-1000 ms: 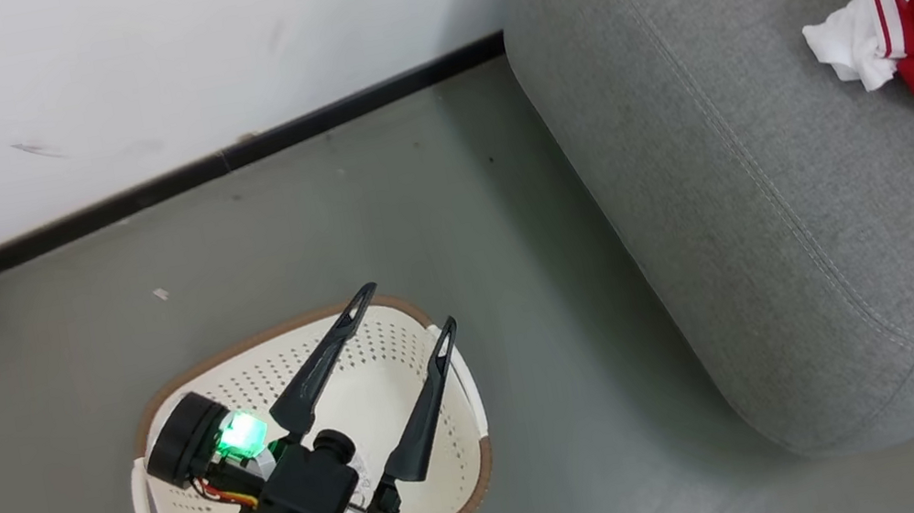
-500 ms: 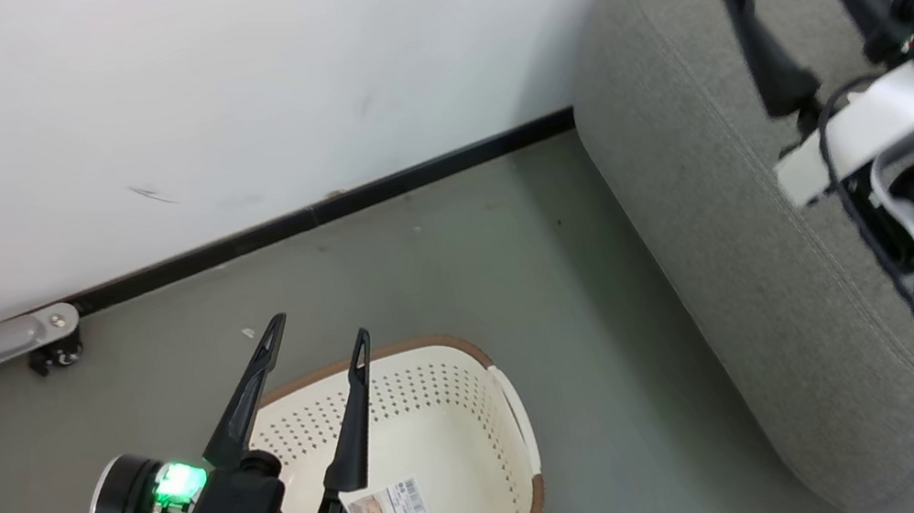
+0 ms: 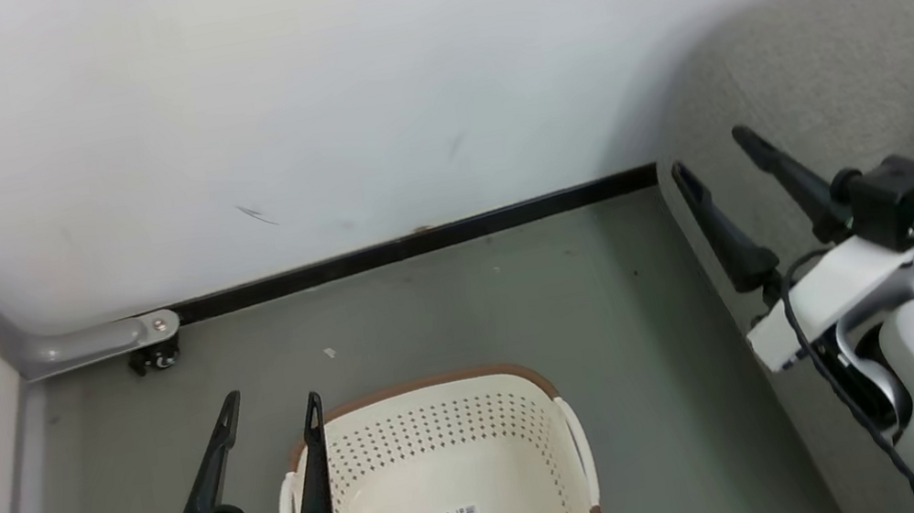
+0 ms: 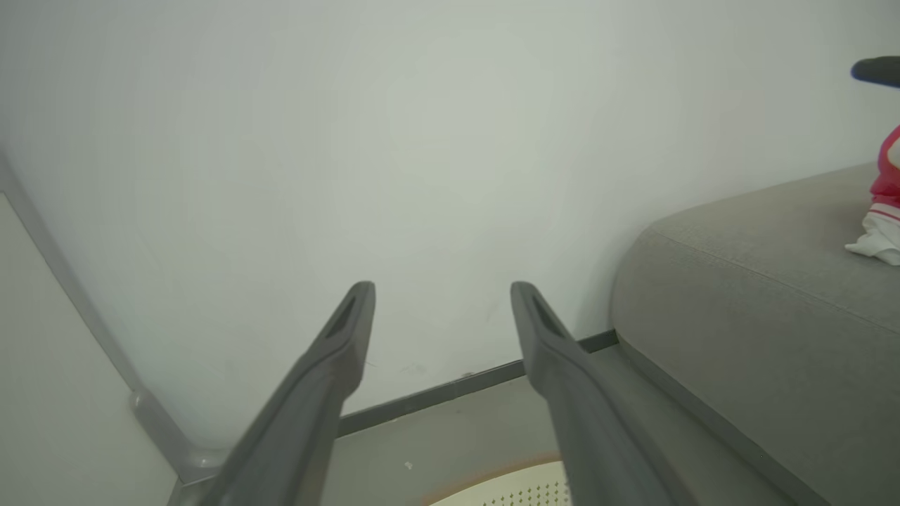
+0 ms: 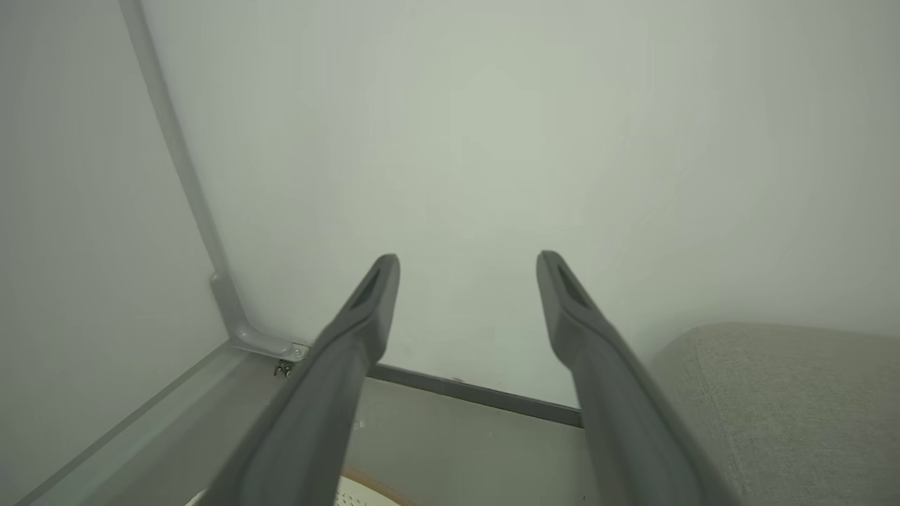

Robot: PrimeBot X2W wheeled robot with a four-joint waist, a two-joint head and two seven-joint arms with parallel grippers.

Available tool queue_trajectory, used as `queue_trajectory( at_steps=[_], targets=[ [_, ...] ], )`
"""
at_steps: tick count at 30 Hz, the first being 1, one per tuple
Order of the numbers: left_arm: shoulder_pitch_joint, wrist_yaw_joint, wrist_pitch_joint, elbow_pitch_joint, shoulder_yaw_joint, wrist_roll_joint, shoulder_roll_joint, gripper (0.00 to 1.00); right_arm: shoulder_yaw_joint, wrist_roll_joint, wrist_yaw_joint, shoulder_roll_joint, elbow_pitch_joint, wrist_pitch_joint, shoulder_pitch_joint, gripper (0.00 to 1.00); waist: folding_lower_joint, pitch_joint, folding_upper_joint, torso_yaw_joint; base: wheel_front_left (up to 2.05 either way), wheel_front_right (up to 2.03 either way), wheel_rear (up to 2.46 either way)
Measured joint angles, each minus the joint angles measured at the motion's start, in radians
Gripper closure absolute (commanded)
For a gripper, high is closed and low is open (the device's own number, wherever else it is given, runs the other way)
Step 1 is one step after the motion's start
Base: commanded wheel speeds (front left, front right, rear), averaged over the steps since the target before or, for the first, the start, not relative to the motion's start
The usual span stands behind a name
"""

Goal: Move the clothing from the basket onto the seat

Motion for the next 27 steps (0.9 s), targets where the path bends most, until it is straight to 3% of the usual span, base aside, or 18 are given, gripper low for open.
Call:
queue_trajectory(
  at_steps=[15, 27],
  targets=[
    [0.059, 0.009, 0.0, 0.076, 0.03, -0.008, -0.021, 0.0, 0.007, -0.004, 0.0, 0.025, -0.061, 0.0, 0.175, 0.0, 0.0, -0.073, 0.0, 0.103, 0.0, 0.0, 0.0],
    [0.094, 0.021, 0.0, 0.135, 0.066, -0.02, -0.028, 0.0, -0.078, -0.027, 0.0, 0.071, -0.121, 0.0, 0.335, 0.0, 0.0, -0.121, 0.0, 0.162, 0.0, 0.0, 0.0]
  ],
)
